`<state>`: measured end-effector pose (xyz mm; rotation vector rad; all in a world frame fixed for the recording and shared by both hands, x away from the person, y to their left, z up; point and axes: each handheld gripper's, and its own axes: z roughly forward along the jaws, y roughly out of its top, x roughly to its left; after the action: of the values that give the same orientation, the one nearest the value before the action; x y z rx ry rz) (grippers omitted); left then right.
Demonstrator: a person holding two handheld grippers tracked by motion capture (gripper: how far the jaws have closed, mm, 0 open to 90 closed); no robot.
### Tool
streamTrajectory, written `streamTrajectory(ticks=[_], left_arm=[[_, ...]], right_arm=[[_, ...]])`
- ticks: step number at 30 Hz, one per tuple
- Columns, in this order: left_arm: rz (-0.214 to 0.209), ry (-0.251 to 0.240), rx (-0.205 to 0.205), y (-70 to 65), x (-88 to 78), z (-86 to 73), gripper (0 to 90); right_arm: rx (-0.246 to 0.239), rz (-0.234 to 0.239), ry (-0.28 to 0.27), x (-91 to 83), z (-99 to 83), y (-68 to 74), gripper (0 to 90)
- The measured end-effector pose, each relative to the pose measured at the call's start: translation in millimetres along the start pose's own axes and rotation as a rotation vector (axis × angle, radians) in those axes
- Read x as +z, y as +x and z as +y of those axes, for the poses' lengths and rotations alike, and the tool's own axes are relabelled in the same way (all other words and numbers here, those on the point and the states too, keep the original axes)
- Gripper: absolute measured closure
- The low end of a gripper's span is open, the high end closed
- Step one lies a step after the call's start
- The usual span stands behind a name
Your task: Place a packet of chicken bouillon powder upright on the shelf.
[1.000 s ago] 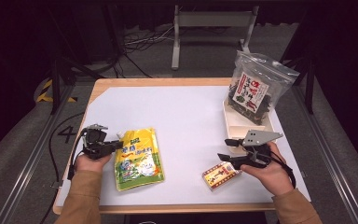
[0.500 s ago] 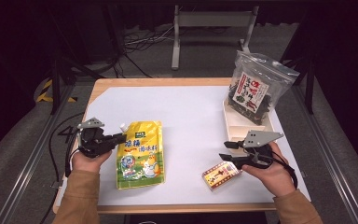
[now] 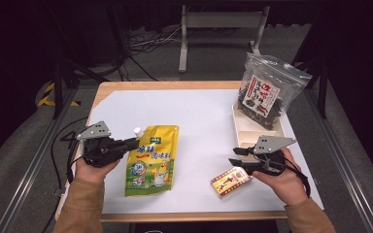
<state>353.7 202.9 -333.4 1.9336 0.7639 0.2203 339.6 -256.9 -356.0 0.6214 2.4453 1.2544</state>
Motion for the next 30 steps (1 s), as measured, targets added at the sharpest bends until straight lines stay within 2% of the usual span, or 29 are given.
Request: streamTrajectory(ticks=[6,10,12,15,16,17,18,21,23,30], left_arm=[[-0.026,-0.025,0.017,-6.6,-2.0,2.7,85.5],[-0.030,-0.039,0.066,-14.1,-4.3,7.4,85.6],[-0.049,-0.055,0.073,-18.6,-5.2,9.4,85.6],[-0.046,-0.067,0.087,-20.8,-6.1,10.2,85.6],[-0.047,-0.090,0.103,-24.4,-7.3,11.4,85.6],[-0.049,-0.096,0.109,-25.3,-7.9,11.9,85.7],[-0.063,-0.106,0.107,-26.1,-7.9,11.9,85.7],[-0.069,-0.120,0.115,-29.1,-7.6,12.7,85.9],[-0.071,-0.127,0.130,-30.5,-6.6,13.3,86.0],[-0.087,-0.167,0.142,-36.9,-3.6,15.6,86.3]], right_arm=[[0.007,-0.001,-0.012,-2.3,1.2,0.4,60.0],[0.006,0.009,-0.022,-2.4,3.8,2.2,60.1],[0.003,0.013,-0.025,-2.5,5.6,3.6,59.9],[0.007,0.016,-0.029,-2.8,6.8,4.5,59.4],[0.011,0.017,-0.034,-3.1,8.0,5.0,58.3],[0.038,0.024,-0.063,-3.5,9.4,5.6,55.3],[0.048,0.028,-0.072,-3.4,9.7,5.9,54.9],[0.060,0.034,-0.091,-1.6,11.4,5.7,54.8],[0.062,0.039,-0.093,0.7,13.5,5.3,54.6],[0.057,0.051,-0.100,10.6,24.2,6.5,53.8]])
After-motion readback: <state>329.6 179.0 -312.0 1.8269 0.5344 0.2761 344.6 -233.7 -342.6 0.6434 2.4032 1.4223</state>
